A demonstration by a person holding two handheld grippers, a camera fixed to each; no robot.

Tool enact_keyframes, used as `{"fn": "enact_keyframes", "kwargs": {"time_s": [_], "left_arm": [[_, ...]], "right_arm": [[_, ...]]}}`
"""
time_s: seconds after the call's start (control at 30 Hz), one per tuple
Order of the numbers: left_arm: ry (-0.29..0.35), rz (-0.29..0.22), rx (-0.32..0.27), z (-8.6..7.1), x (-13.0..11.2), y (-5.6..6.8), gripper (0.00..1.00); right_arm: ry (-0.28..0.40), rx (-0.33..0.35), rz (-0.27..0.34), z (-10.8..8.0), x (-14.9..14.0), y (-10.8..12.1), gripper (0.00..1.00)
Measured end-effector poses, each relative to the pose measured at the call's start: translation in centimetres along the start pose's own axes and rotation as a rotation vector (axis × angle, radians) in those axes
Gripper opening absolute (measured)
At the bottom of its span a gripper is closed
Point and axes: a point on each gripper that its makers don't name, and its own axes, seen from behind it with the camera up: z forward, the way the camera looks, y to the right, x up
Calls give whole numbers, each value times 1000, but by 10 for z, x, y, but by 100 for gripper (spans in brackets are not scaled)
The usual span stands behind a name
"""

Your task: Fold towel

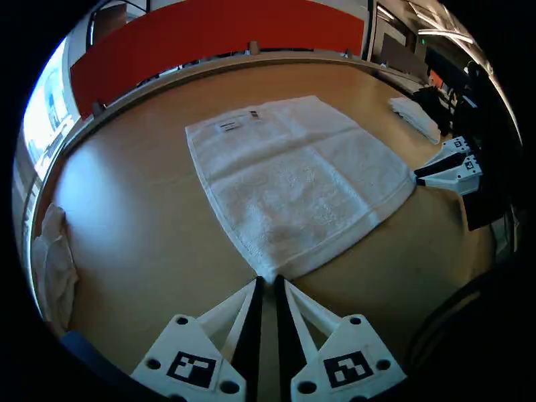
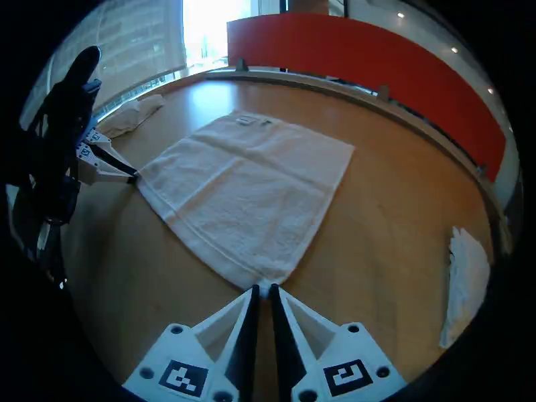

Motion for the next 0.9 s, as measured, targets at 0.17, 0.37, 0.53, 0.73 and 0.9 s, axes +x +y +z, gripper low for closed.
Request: {"fn": "enact_keyframes", "kwargs": {"time_s": [0.17,0.37,0.53,0.73,0.9], "left_arm": [[8,-1,-2,-3,5,0,13],[10,-11,-4,-8,10,-1,13],[13,-27,-17,-15,13,2,13],[25,-52,-30,-25,19,4,13],[27,-53,-32,-31,22,4,13]], "right_arm": [[1,3,-6,-2,1,-1,12],[13,9,-13,-8,8,-2,12],[29,7,-12,-16,17,-2,11],[54,12,-8,-27,29,-3,10],[67,16,-13,-35,38,-4,10]]}}
